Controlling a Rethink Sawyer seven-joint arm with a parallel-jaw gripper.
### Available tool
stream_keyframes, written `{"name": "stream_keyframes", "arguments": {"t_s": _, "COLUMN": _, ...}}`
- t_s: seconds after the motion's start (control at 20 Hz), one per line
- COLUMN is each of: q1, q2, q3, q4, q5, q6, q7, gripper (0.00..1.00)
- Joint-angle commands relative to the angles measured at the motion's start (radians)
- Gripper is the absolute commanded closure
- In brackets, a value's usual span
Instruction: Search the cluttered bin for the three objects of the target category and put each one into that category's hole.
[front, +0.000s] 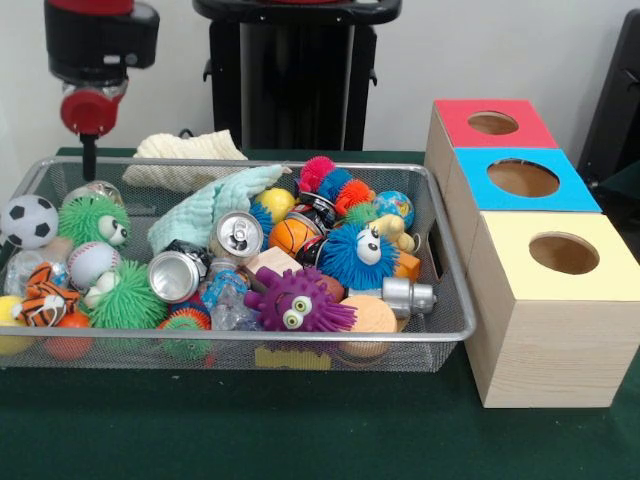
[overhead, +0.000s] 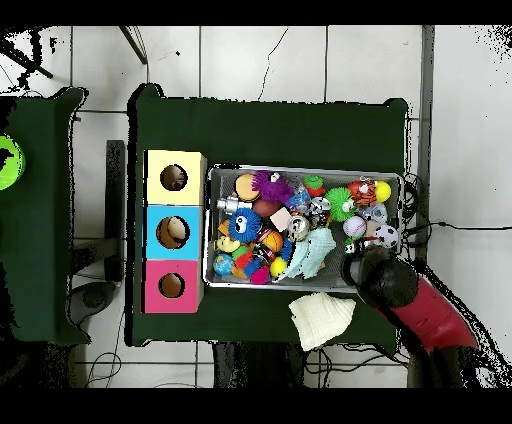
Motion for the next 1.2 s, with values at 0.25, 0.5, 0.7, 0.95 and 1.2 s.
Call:
{"name": "stream_keyframes", "arguments": {"t_s": 0.25, "q1": -0.007, "q2": 0.28, "q3": 0.069, "q4": -0.065, "q5": 0.022, "q6": -0.175, "q7": 0.14, "gripper": 1.0}}
{"name": "stream_keyframes", "arguments": {"t_s": 0.5, "q1": -0.013, "q2": 0.286, "q3": 0.089, "q4": -0.041, "q5": 0.034, "q6": -0.21, "q7": 0.151, "gripper": 1.0}}
{"name": "stream_keyframes", "arguments": {"t_s": 0.7, "q1": -0.005, "q2": 0.251, "q3": 0.094, "q4": -0.003, "q5": 0.045, "q6": -0.188, "q7": 0.16, "gripper": 1.0}}
{"name": "stream_keyframes", "arguments": {"t_s": 0.95, "q1": 0.037, "q2": 0.173, "q3": 0.097, "q4": 0.092, "q5": 0.079, "q6": -0.166, "q7": 0.214, "gripper": 1.0}}
{"name": "stream_keyframes", "arguments": {"t_s": 1.2, "q1": 0.113, "q2": 0.113, "q3": 0.087, "q4": 0.154, "q5": 0.167, "q6": -0.139, "q7": 0.28, "gripper": 1.0}}
